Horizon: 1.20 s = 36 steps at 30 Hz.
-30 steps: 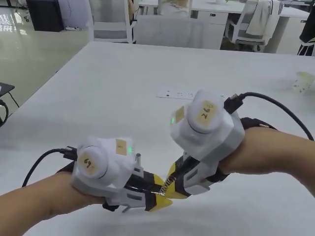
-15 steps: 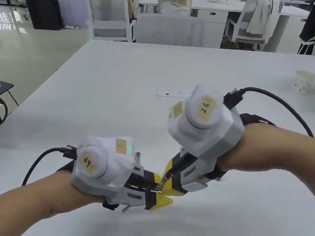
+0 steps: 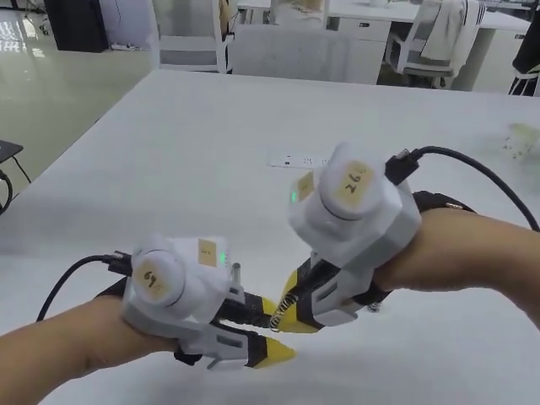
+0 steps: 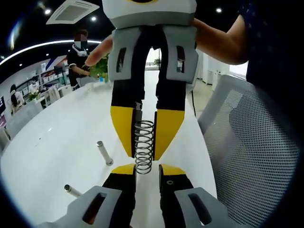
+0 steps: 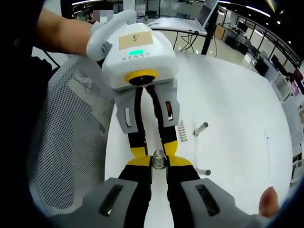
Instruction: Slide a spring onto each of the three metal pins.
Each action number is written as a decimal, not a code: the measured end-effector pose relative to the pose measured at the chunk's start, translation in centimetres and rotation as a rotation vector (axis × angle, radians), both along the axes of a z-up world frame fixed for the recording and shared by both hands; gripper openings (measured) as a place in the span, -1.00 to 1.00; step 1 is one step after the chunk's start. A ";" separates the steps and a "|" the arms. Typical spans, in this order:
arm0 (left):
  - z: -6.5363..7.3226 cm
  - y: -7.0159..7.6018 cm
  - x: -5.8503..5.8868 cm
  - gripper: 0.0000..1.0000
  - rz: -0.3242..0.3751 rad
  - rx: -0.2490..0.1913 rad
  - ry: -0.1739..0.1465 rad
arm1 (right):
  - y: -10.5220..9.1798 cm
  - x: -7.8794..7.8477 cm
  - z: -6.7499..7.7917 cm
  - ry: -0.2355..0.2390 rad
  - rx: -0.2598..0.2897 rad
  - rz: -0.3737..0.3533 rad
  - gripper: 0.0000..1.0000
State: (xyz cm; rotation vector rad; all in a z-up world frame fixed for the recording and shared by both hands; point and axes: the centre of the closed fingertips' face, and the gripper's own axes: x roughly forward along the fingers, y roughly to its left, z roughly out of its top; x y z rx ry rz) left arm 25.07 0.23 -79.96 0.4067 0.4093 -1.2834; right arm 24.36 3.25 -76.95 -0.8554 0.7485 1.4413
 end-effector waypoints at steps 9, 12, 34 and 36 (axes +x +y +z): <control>-0.1 0.7 0.0 -0.60 0.023 -0.002 0.033 | -0.8 0.8 0.3 -0.014 -0.012 -0.016 -0.83; 0.0 1.1 0.2 -0.54 0.038 -0.005 0.041 | -1.1 1.0 0.3 -0.017 -0.018 -0.021 -0.83; 0.1 5.2 0.3 -0.34 0.139 -0.007 0.056 | -2.6 2.5 0.3 -0.034 -0.045 -0.051 -0.83; 0.2 5.6 0.4 -0.33 0.150 -0.012 0.055 | -2.6 2.5 0.3 -0.035 -0.047 -0.050 -0.83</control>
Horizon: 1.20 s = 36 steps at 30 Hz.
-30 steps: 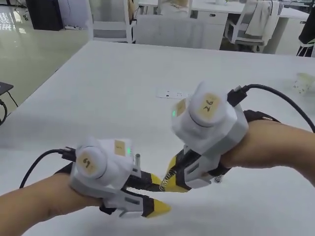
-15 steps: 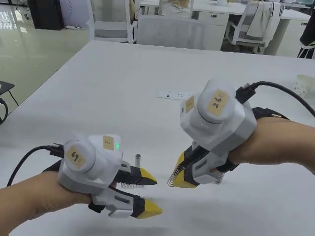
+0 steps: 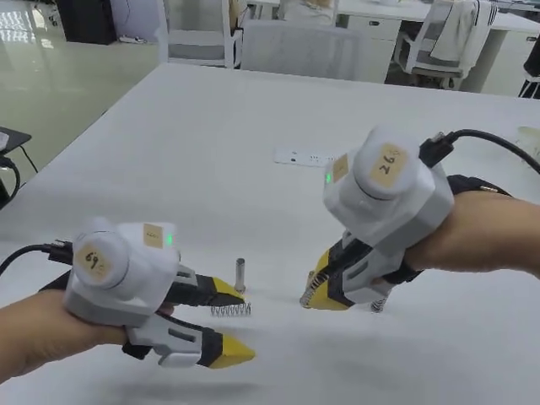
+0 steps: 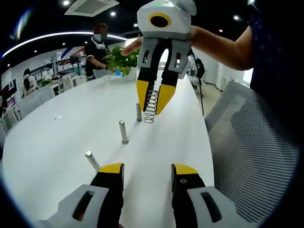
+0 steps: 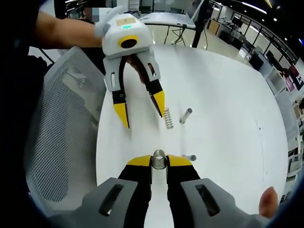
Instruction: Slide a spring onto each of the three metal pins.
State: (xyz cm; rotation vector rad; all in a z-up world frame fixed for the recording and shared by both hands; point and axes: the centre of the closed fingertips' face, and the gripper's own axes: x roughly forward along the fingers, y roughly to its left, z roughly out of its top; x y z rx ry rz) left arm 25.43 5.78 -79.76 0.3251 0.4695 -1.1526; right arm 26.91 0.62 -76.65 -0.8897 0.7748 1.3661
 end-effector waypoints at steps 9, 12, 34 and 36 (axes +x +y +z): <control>0.2 1.5 0.3 -0.26 0.061 -0.025 -0.002 | -0.6 0.8 0.1 -0.006 -0.010 -0.015 -0.83; 0.3 1.7 0.4 -0.24 0.079 -0.034 -0.005 | -0.7 1.1 0.1 -0.007 -0.012 -0.019 -0.83; 1.0 3.5 0.8 -0.14 0.208 -0.112 -0.017 | -1.6 3.7 0.1 -0.021 -0.049 -0.042 -0.83; 1.0 3.4 0.8 -0.14 0.211 -0.114 -0.015 | -1.6 4.0 0.1 -0.026 -0.056 -0.041 -0.83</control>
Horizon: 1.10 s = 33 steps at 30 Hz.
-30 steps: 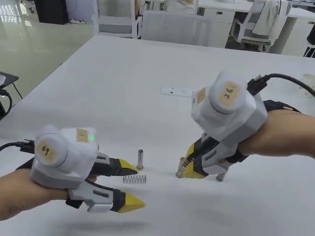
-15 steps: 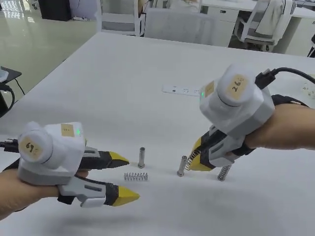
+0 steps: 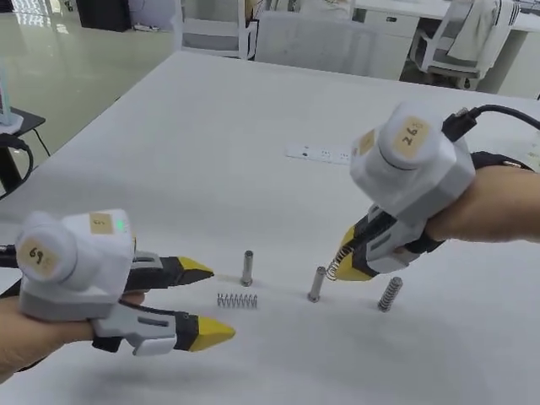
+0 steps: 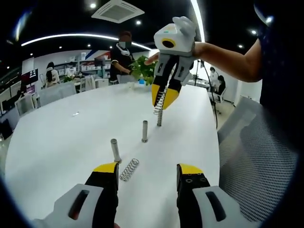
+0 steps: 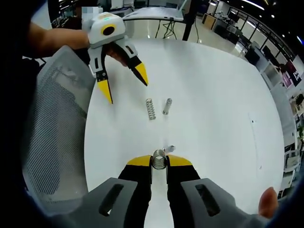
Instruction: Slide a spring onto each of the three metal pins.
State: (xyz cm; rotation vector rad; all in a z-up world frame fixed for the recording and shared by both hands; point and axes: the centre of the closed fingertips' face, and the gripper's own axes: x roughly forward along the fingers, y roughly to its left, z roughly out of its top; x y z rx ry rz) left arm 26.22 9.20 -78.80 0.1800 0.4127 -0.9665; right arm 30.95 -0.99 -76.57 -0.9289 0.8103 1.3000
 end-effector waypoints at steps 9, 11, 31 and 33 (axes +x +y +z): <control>-0.3 -0.3 0.1 -0.13 -0.004 -0.010 0.011 | 0.1 1.5 -0.7 -0.015 -0.028 0.002 -0.83; -0.4 -0.2 0.1 -0.13 -0.002 -0.013 0.013 | 0.2 1.6 -0.9 -0.011 -0.029 0.003 -0.83; -0.7 -0.3 0.0 -0.13 -0.003 -0.017 0.022 | 0.8 2.3 -2.3 0.002 -0.059 0.021 -0.83; -0.7 -0.3 0.0 -0.13 -0.002 -0.019 0.022 | 0.9 2.3 -2.5 0.006 -0.060 0.020 -0.82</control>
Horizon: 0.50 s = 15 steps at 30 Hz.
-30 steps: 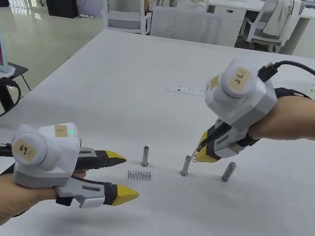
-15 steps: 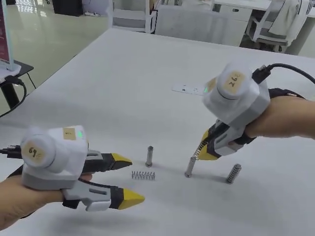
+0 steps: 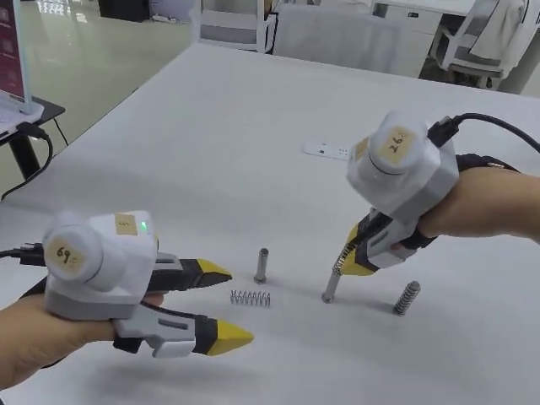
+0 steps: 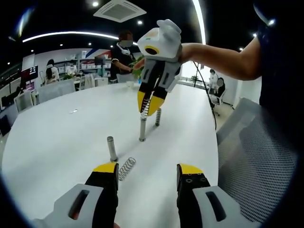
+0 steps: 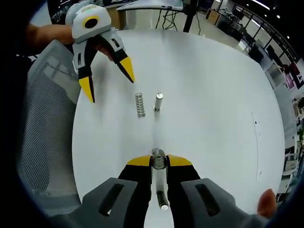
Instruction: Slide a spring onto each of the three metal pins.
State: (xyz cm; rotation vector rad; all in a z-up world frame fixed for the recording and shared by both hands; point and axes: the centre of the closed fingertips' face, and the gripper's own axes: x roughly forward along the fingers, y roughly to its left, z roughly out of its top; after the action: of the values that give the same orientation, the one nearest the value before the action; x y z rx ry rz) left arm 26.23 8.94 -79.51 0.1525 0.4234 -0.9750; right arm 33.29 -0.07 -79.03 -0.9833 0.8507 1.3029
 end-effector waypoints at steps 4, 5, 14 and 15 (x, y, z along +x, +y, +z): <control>0.0 0.0 0.0 -0.14 -0.001 0.002 -0.001 | 0.0 0.1 -0.6 0.003 -0.014 0.001 -0.82; 0.0 0.0 0.0 -0.14 -0.002 0.002 0.000 | 0.0 0.1 -0.7 0.005 -0.017 0.001 -0.82; -0.1 0.0 0.0 -0.14 -0.003 0.005 0.002 | 0.2 -0.1 -1.9 0.027 -0.030 -0.001 -0.82; -0.1 0.0 0.0 -0.14 -0.003 0.005 0.002 | 0.2 -0.1 -2.0 0.028 -0.031 -0.002 -0.82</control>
State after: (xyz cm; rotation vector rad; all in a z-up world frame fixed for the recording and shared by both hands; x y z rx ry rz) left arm 26.25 8.91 -79.62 0.1569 0.4275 -0.9770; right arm 33.22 0.11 -81.06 -0.9904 0.8953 1.3083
